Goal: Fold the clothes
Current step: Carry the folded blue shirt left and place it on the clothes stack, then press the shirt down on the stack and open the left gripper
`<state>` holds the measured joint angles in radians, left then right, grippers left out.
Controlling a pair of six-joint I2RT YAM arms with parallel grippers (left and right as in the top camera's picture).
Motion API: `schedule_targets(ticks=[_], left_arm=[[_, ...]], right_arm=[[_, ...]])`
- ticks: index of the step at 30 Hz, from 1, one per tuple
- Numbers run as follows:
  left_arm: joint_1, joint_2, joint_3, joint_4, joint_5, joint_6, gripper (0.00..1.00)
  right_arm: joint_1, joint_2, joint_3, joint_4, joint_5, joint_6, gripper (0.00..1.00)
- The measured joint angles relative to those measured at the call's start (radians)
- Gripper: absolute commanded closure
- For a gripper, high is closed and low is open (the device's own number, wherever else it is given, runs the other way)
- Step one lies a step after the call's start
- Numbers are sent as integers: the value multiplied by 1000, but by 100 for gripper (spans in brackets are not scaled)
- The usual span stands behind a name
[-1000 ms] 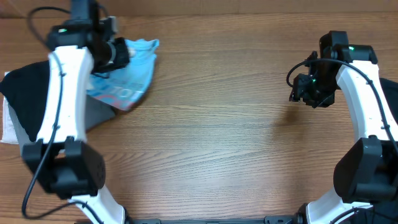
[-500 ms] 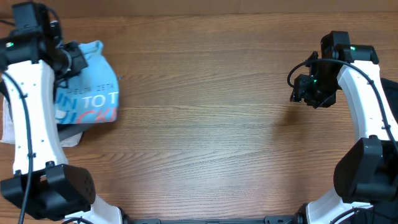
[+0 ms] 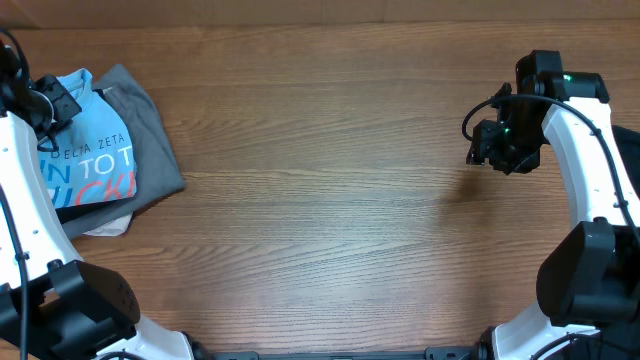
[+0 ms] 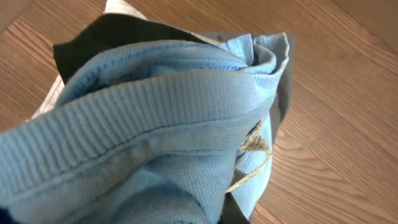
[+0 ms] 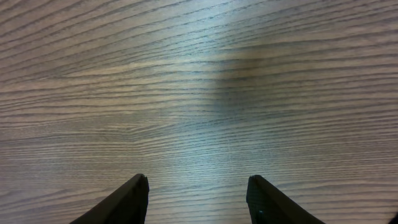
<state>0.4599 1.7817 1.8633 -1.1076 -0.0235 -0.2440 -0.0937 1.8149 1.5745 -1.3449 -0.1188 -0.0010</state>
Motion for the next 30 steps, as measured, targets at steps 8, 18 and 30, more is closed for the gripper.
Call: schedule_targets(ticks=[8,18,30], left_arm=[[44,88,-6,118,-34,15,83],[121,167,-6,173,-68,26,0],[195,154,72,166,-51,26,0]], right_arm=[[0,0,0,-2,0,0,45],[0,0,0,-2,0,0,45],[0,0,0,-1,0,0,44]])
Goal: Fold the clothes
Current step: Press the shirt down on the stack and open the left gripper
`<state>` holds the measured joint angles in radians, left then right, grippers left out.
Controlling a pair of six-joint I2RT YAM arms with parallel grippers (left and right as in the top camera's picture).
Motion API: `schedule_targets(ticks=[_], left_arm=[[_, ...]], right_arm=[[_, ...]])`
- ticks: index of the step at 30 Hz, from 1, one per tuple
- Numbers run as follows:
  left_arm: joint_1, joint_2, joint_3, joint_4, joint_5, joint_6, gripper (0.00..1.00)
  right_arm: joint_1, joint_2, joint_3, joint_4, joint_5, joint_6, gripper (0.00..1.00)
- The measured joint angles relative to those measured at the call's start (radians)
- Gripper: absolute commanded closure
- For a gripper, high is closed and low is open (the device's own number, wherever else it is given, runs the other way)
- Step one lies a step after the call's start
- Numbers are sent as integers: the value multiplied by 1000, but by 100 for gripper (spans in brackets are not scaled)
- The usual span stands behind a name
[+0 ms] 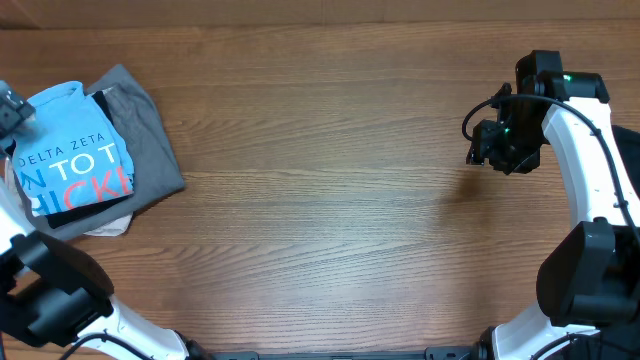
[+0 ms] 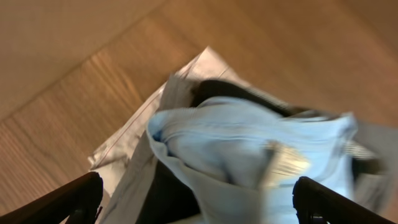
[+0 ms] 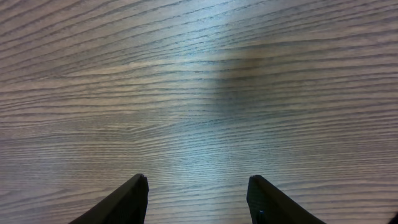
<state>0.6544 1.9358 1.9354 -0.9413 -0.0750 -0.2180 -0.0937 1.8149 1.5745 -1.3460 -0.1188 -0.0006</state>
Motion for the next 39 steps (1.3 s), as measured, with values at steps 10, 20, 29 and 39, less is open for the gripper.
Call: schedule_targets(ticks=[10,20,29,39], left_arm=[[-26,-182,66,-302,259,11,96],[10,-22,-95,-56,182,6,78],[16,180,-95,29,115,-19,21],[24,194,-82,9,161,-8,17]], right_arm=[[0,0,0,3,0,0,44],[0,0,0,-15,0,0,44],[0,0,0,-34,0,0,44],[0,0,0,-33,0,-1,38]])
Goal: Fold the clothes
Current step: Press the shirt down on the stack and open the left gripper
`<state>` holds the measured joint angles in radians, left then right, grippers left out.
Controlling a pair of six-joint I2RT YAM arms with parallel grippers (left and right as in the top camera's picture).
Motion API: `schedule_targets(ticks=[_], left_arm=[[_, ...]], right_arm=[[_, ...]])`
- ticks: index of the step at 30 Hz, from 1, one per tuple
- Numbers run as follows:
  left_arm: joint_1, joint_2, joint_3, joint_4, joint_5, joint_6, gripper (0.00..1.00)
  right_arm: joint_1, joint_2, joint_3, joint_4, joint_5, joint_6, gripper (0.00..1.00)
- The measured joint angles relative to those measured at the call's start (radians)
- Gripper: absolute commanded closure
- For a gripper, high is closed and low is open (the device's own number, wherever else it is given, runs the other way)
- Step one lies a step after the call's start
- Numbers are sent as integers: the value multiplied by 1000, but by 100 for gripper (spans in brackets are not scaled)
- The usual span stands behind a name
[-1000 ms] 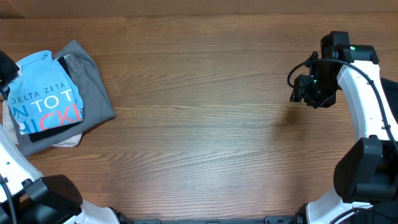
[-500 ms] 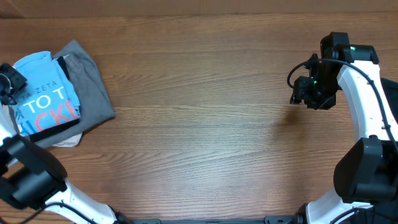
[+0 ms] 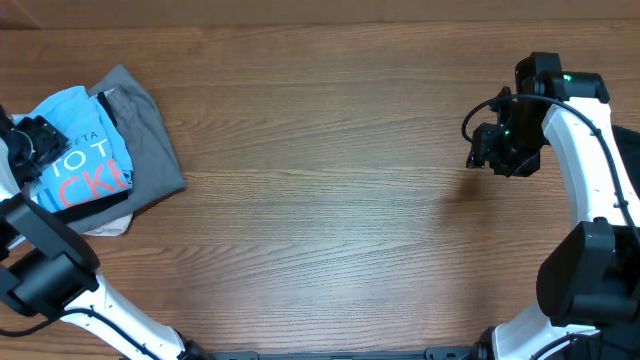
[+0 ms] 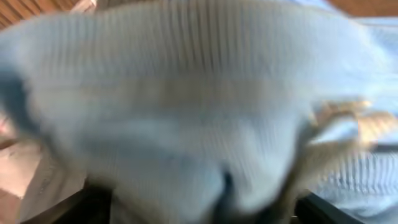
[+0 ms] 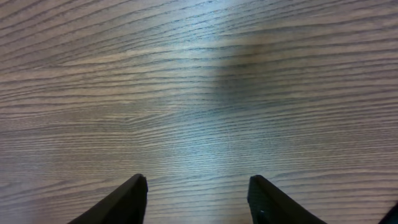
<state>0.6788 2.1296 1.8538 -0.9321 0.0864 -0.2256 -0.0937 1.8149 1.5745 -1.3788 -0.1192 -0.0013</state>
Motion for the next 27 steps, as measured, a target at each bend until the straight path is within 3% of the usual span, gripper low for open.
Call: schedule_targets(ticks=[3,6,7,12,16,23,27], left_arm=[[0,-66,1,-10,11,14,11],[0,-180,14,-10,18,23,5],[-1,-229,24,-10,19,25,5],[-17,-410,65,-55,26,26,2],[-86,-452,71,-148,45,29,0],[-360,-410,69,-266,63,100,0],[-511,-410,67,-441,68,126,0]], right_arm=[[0,0,0,1,1,-2,31],[0,0,0,0,2,-8,2],[0,0,0,1,3,-8,0],[0,0,0,0,-3,-3,0],[0,0,0,41,-39,-3,0],[0,0,4,242,-169,-2,0],[0,0,38,212,-194,1,0]])
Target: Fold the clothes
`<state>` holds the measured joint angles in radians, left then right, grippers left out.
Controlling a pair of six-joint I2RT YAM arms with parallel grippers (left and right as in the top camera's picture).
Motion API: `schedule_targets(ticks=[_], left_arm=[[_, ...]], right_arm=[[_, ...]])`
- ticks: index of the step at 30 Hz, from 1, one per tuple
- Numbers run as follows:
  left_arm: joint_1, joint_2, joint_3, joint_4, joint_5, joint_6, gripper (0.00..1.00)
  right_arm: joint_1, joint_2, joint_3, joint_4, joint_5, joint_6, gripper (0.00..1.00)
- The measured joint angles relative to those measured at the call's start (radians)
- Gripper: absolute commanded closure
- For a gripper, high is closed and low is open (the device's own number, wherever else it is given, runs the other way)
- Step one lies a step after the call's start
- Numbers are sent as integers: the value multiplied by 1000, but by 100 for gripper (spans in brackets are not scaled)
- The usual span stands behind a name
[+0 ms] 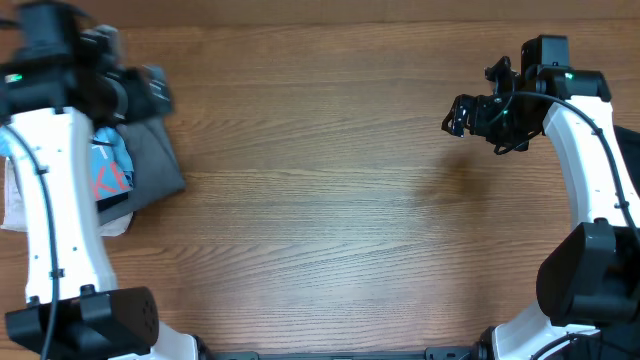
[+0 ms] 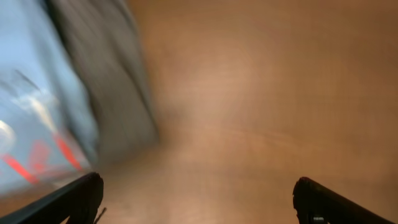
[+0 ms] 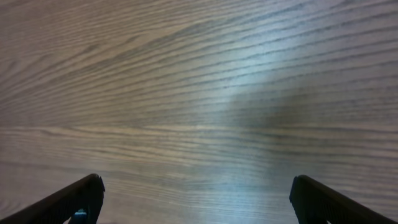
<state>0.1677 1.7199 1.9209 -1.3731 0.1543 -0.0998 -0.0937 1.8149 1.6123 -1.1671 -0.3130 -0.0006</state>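
A pile of clothes lies at the table's left edge. A grey garment (image 1: pixel 155 160) is at its right, and a light blue shirt with red lettering (image 1: pixel 108 172) is partly hidden under my left arm. In the blurred left wrist view the grey garment (image 2: pixel 106 81) and the blue shirt (image 2: pixel 31 124) fill the left side. My left gripper (image 1: pixel 150 92) hangs open over the pile's far right corner; in its wrist view the left gripper (image 2: pixel 196 199) holds nothing. My right gripper (image 1: pixel 465 115) is open wide above bare wood at the far right, and the right gripper (image 3: pixel 199 199) is empty.
A white cloth (image 1: pixel 115 225) sticks out from under the pile at its near side, and more white shows at the left border (image 1: pixel 8 205). The wooden table (image 1: pixel 330 220) stretches between the two arms.
My left gripper was pressed against the blue shirt at the pile's left side; now it is open and empty at the pile's far right corner. My right gripper stands wider open and slightly further left.
My left gripper was close on the blue shirt's collar. Then it stood open off the pile's far left corner, then it was up against the shirt again. Now it is open beside the pile's right edge. The right arm stayed put until its jaws widened.
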Motion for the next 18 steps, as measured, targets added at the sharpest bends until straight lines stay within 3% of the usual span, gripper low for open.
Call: schedule_targets(ticks=[5,10,15,18], left_arm=[[-81,0,-2,-208,-27,-2,0],[-83,-3,-3,-285,-77,-14,0],[-83,-102,-86,-157,-93,-21,0],[-83,-257,-200,-20,-100,-24,0]], right_arm=[[0,-34,58,-43,9,13,0],[0,-163,59,-60,55,54,0],[0,-312,59,-64,75,68,0],[0,-416,12,20,96,74,0]])
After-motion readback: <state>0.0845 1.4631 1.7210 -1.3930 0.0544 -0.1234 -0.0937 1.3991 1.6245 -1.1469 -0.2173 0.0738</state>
